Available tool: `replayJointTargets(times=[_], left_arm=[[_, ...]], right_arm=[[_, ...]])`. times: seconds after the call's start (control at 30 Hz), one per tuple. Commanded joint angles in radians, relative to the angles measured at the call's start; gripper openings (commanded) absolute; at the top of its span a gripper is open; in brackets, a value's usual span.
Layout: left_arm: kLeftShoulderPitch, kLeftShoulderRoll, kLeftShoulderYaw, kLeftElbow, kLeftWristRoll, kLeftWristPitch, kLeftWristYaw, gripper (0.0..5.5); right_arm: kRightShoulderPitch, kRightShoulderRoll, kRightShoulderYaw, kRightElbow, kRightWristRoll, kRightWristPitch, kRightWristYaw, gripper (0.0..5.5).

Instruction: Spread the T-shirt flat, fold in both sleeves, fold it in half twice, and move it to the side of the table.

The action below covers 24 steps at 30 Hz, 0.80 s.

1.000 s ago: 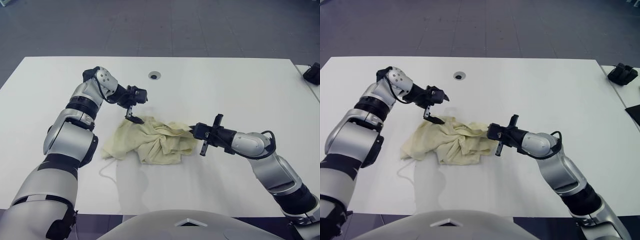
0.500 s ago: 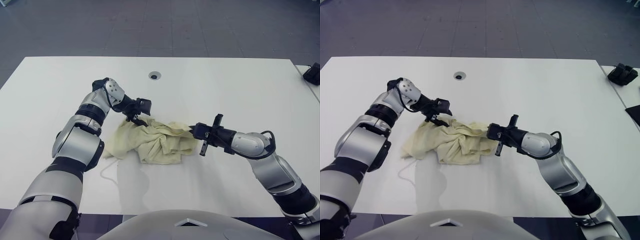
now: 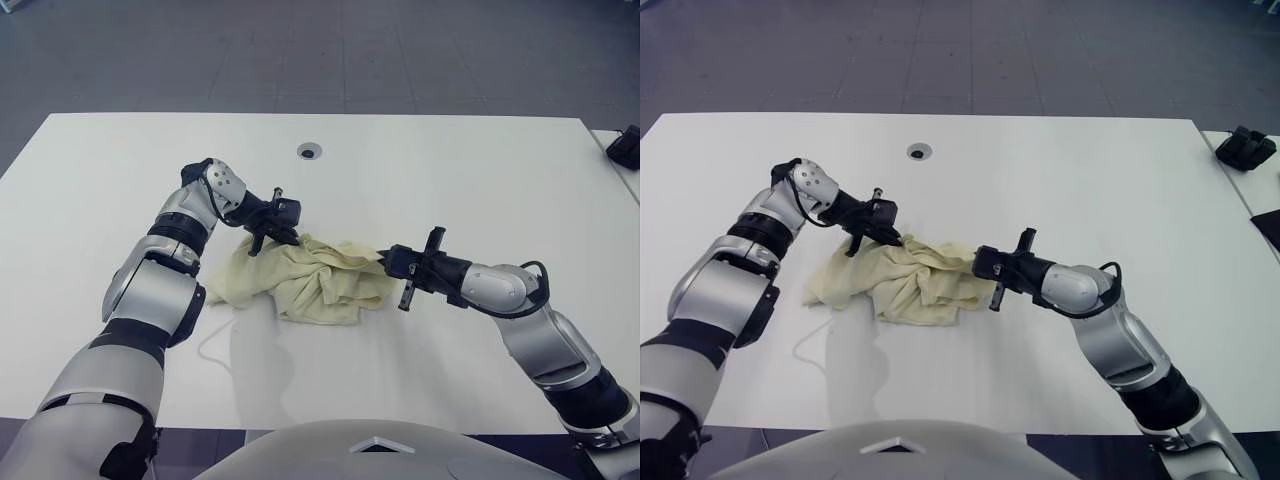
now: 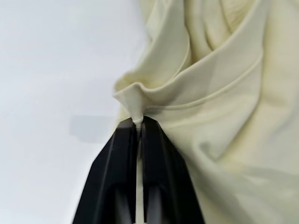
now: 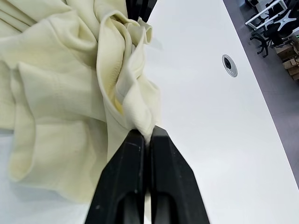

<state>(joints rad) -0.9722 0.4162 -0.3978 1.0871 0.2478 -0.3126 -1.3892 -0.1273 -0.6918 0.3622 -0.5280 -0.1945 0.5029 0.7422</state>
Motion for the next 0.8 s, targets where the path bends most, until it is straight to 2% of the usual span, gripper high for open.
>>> replayJointTargets(times=[0.03,0.17,0.3,0.37,0.43,0.5,0.57,0.67,0.8], left_arm=[[0.003,0.057,0.058,-0.123,-0.065,0.024,-0.054,0.02],[-0.029,0.107,0.117,-0.205,-0.127,0.067,-0.081,0.02],[-0.135,0.127,0.179,-0.183,-0.146,0.087,0.001,0.02],[-0.221,0.112,0.200,-0.122,-0.120,0.088,0.134,0.02],[-0.322,0.079,0.207,-0.030,-0.075,0.095,0.339,0.02],[-0.411,0.042,0.185,0.071,-0.016,0.142,0.572,0.02],[-0.469,0.014,0.155,0.136,0.033,0.157,0.732,0.02],[-0.532,-0.012,0.125,0.188,0.088,0.159,0.888,0.02],[-0.588,-0.017,0.076,0.229,0.179,0.151,1.110,0.02]], right_arm=[[-0.043,-0.003,-0.053,0.030,0.031,0.001,0.017,0.00],[-0.195,0.001,-0.190,0.173,0.155,-0.006,0.063,0.00],[-0.489,0.006,-0.252,0.520,0.194,-0.112,0.084,0.00],[-0.655,0.043,-0.254,0.715,0.210,-0.173,0.098,0.00],[-0.825,0.086,-0.238,0.954,0.191,-0.257,0.097,0.00],[-0.988,0.128,-0.219,1.220,0.149,-0.346,0.071,0.00],[-1.127,0.164,-0.208,1.441,0.109,-0.409,0.012,0.00],[-1.273,0.192,-0.193,1.645,0.049,-0.472,-0.125,0.00],[-1.385,0.211,-0.161,1.781,-0.041,-0.541,-0.356,0.00]])
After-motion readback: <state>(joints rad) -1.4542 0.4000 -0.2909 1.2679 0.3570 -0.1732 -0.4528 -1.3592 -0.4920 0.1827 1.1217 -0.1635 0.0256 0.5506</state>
